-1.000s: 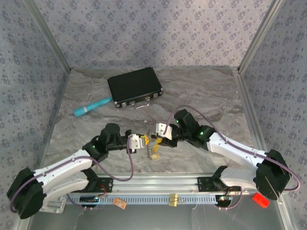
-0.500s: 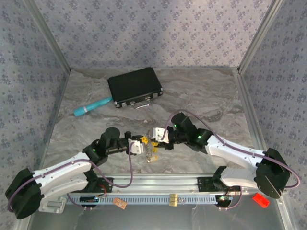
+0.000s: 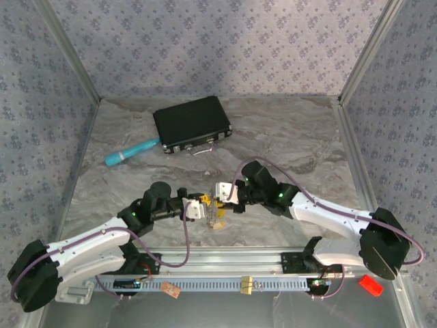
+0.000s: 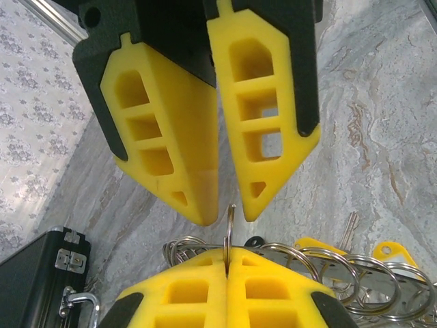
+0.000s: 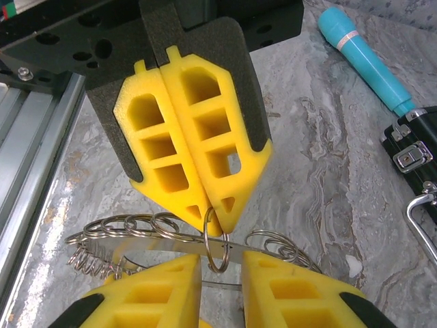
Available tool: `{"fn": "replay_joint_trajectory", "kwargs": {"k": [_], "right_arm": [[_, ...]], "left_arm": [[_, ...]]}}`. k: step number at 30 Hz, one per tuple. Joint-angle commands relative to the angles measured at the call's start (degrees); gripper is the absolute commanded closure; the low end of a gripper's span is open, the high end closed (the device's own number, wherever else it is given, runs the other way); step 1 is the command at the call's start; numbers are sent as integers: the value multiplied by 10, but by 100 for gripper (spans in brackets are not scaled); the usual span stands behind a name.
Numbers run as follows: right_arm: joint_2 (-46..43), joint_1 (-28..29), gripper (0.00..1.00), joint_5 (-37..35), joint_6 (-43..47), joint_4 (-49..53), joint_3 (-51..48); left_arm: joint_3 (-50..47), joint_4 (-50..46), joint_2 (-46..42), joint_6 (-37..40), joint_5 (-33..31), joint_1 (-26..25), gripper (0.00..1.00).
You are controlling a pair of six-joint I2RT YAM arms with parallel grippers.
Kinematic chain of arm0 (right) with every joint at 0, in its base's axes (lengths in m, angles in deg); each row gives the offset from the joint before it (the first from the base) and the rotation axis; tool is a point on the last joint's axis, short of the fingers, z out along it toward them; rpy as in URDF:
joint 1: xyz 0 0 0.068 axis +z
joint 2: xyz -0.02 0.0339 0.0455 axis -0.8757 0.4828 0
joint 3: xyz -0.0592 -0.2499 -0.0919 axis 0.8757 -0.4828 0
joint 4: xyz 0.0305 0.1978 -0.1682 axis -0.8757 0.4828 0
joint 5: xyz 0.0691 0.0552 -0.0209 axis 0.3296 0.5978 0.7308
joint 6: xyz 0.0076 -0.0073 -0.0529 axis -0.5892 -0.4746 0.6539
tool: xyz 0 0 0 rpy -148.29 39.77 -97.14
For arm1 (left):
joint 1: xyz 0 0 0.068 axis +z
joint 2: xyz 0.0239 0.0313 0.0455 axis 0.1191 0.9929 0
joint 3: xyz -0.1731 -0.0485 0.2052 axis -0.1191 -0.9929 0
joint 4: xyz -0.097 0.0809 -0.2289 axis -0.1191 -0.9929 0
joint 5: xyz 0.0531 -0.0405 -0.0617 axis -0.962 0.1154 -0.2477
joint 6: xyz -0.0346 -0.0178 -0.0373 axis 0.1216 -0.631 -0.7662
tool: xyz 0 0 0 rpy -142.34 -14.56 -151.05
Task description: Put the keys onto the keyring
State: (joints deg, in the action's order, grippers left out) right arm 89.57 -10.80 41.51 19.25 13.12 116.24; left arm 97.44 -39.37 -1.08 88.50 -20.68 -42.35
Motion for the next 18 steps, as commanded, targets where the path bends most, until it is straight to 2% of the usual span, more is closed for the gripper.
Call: {"fn": "replay_joint_trajectory", "kwargs": {"k": [1, 7, 10, 13, 16, 18], "right_arm": [[6, 7, 77, -14, 14, -9, 4], [9, 9, 87, -21, 19, -15, 8], [9, 10, 99, -24, 18, -20, 9], [7, 10, 100, -23, 14, -25, 9], [7, 12, 100, -13, 9, -29, 10], [9, 14, 100, -10, 6, -31, 12]], "left_arm": [[10, 31, -3, -21, 3, -3, 100], [14, 35, -1, -41, 0, -3, 100], [15, 34, -3, -55, -4, -3, 100], [21, 20, -2, -67, -11, -3, 100], [27, 10, 5, -80, -20, -3, 89], [28, 13, 9, -85, -22, -2, 85]]}}
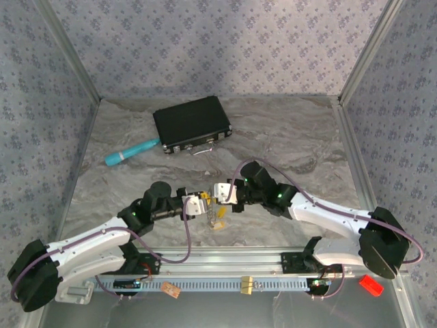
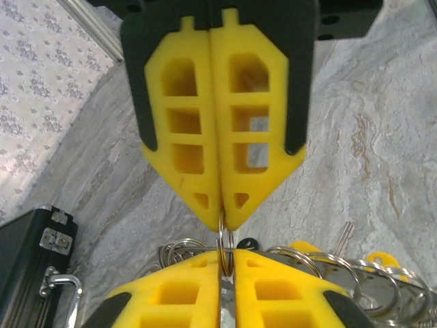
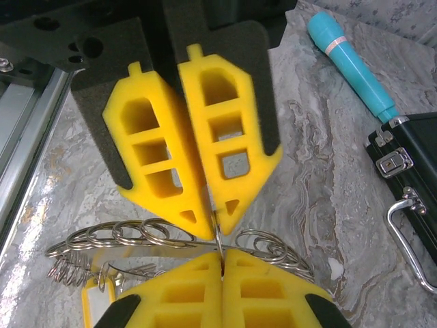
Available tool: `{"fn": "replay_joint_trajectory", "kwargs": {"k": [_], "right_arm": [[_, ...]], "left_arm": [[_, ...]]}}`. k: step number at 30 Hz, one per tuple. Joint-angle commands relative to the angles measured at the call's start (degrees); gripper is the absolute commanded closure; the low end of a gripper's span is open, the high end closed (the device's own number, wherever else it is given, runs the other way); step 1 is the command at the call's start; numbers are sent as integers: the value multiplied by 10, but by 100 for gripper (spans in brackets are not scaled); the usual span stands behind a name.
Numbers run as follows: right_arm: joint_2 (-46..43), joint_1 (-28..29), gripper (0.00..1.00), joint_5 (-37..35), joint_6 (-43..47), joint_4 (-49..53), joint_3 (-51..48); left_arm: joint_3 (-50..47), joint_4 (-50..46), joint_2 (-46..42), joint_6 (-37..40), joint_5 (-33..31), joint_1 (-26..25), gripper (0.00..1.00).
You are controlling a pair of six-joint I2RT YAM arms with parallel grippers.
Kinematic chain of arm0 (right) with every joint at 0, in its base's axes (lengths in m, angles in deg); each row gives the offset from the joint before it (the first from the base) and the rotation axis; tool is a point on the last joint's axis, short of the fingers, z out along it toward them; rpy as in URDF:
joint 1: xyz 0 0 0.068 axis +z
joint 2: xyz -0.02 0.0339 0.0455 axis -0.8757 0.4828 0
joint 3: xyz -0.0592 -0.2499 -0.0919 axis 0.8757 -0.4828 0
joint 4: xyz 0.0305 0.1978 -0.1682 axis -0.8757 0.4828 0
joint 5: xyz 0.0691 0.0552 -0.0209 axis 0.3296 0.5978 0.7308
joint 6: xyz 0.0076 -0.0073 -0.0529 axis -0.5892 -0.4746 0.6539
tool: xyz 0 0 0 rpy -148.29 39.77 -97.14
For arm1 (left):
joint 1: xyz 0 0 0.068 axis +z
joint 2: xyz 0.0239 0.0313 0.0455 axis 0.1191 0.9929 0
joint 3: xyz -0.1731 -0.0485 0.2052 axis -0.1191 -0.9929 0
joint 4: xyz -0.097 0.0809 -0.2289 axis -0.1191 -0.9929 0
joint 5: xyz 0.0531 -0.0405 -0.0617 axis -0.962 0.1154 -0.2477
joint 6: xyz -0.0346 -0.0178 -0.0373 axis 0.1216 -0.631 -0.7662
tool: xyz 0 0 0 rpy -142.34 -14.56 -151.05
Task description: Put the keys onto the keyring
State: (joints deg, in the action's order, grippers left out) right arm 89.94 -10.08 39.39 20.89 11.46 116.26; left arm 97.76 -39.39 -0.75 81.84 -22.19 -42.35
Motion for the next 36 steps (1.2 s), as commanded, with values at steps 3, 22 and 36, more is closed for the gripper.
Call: {"fn": "replay_joint_trajectory", "kwargs": {"k": [3, 22, 36], "right_arm": [[6, 10, 100, 15, -12, -17, 12], [-48, -18, 70, 1, -68, -70, -34], [-79, -136, 65, -201, -489, 92, 63]], "left_arm": [[29, 13, 13, -23, -8, -2, 83], [34, 16, 20, -23, -11, -2, 100], [58, -50, -26, -74, -131, 2, 100]]}}
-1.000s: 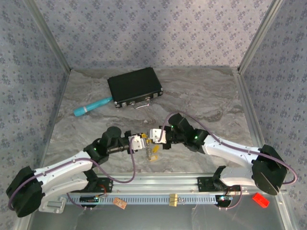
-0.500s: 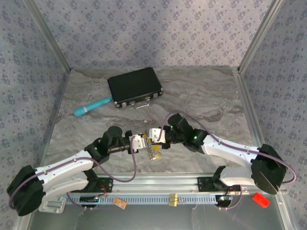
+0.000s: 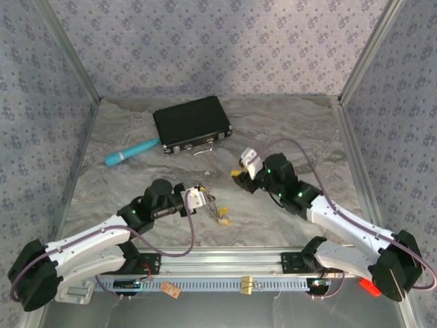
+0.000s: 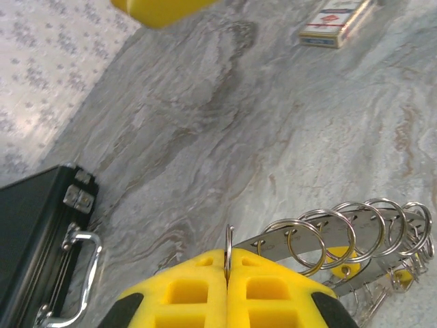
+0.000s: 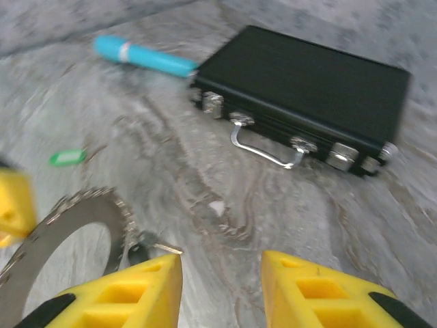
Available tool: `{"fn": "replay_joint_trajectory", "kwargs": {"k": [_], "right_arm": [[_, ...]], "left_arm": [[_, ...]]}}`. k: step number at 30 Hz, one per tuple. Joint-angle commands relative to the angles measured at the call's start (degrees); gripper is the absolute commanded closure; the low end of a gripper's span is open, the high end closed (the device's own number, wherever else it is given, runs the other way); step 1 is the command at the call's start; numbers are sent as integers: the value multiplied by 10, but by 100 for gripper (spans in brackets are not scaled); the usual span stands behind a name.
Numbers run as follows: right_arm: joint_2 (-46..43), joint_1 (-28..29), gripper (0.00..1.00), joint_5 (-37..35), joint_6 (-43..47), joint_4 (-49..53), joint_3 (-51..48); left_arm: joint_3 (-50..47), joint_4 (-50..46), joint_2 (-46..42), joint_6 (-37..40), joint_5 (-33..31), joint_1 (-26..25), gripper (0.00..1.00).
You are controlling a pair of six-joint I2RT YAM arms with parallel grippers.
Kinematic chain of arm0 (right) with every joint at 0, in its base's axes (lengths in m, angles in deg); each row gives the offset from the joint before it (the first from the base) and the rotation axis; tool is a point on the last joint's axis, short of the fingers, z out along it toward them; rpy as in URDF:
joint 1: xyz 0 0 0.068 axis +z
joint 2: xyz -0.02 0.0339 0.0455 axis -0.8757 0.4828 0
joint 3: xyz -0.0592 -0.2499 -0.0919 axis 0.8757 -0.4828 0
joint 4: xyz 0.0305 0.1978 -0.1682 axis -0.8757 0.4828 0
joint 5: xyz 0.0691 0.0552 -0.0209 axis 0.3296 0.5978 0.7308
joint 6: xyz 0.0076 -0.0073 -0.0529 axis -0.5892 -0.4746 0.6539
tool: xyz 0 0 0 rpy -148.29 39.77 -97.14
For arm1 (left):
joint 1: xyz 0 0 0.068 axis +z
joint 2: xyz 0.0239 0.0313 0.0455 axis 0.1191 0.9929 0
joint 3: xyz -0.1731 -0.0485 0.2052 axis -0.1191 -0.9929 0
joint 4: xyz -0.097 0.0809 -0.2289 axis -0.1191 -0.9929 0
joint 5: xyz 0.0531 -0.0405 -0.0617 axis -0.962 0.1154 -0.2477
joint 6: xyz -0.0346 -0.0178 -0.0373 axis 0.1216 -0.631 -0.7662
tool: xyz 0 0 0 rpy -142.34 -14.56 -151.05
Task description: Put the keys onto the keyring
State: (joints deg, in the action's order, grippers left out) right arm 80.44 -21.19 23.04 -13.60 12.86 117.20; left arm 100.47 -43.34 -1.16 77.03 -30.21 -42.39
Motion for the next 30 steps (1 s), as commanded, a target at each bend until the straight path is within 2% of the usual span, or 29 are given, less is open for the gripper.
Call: {"fn": "replay_joint_trajectory", "kwargs": {"k": [1, 5, 8, 12, 17, 22, 30], "right_arm": [[27, -36, 67, -25, -169, 87, 68], [81, -45, 69, 6, -179, 116, 113], [134, -35, 73, 31, -172, 148, 163], [198, 8, 74, 39, -149, 186, 228], [279, 59, 73, 19, -130, 229, 312], [373, 84, 73, 7, -150, 256, 397], [525, 129, 68, -2, -253, 282, 529]], "left_arm": [[34, -19, -29, -34, -65, 5, 100], [51, -71, -60, -73, -106, 41, 100], [63, -101, -88, -119, -111, 99, 100], [82, -135, -114, -150, -108, 177, 100], [94, -177, -146, -148, -121, 256, 100], [77, -194, -194, -160, -193, 315, 100], [31, -191, -273, -181, -325, 359, 100]]}}
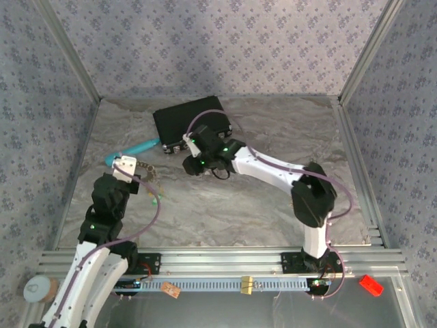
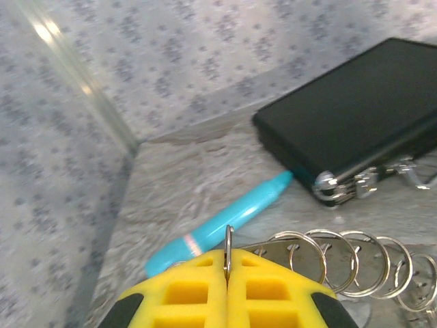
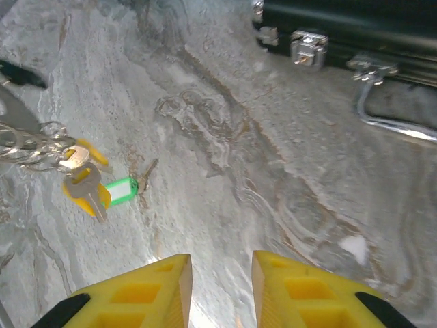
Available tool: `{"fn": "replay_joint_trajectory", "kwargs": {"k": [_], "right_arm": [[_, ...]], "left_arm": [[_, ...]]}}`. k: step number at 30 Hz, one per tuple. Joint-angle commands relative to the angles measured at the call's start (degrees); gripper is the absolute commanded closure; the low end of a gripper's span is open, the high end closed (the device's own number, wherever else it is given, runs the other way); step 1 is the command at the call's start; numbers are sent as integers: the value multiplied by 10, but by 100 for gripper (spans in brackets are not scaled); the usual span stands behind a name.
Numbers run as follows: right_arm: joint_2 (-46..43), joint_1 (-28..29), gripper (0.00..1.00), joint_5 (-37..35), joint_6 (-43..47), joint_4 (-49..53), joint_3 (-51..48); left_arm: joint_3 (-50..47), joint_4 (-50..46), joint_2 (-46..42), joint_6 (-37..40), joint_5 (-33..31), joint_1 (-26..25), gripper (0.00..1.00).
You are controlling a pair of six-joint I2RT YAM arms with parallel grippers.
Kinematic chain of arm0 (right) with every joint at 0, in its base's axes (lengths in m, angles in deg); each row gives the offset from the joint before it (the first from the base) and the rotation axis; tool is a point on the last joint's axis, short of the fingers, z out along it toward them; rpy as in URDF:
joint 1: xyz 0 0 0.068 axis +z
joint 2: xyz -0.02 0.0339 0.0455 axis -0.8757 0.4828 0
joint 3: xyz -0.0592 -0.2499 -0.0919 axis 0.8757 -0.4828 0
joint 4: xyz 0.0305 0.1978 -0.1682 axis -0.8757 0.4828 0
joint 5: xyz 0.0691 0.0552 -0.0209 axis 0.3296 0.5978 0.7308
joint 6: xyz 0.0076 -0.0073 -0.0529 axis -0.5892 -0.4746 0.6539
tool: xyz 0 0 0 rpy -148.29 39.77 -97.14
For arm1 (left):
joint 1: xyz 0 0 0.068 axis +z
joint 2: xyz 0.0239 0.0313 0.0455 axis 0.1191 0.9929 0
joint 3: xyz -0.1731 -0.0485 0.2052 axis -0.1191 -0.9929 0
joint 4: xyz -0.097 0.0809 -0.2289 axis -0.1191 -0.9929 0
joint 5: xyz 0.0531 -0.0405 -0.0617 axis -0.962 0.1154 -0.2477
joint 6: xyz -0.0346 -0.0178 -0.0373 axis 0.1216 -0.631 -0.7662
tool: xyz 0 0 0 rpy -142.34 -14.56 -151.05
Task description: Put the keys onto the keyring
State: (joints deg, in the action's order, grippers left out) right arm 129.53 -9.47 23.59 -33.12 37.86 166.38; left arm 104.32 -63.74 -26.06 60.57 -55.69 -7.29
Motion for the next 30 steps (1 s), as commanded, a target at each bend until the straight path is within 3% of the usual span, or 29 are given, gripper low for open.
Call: {"fn": "replay_joint_trajectory", "kwargs": {"k": [1, 6, 14, 22, 30], "right_arm": [[53, 17, 68, -6, -73, 32, 52], [150, 41, 62, 17, -124, 43, 145], [256, 75, 56, 20, -159, 60, 252], [317, 87, 46, 3, -134, 64, 301], [350, 97, 47, 5, -126, 85, 337]], "left_arm": [[-13, 17, -35, -17, -83, 10, 100], [-27, 22, -75, -16, -125, 14, 100], [-35, 25, -91, -17, -130, 15, 100], [-36, 32, -91, -8, -121, 15, 100], [-37, 35, -91, -7, -116, 15, 100]]}}
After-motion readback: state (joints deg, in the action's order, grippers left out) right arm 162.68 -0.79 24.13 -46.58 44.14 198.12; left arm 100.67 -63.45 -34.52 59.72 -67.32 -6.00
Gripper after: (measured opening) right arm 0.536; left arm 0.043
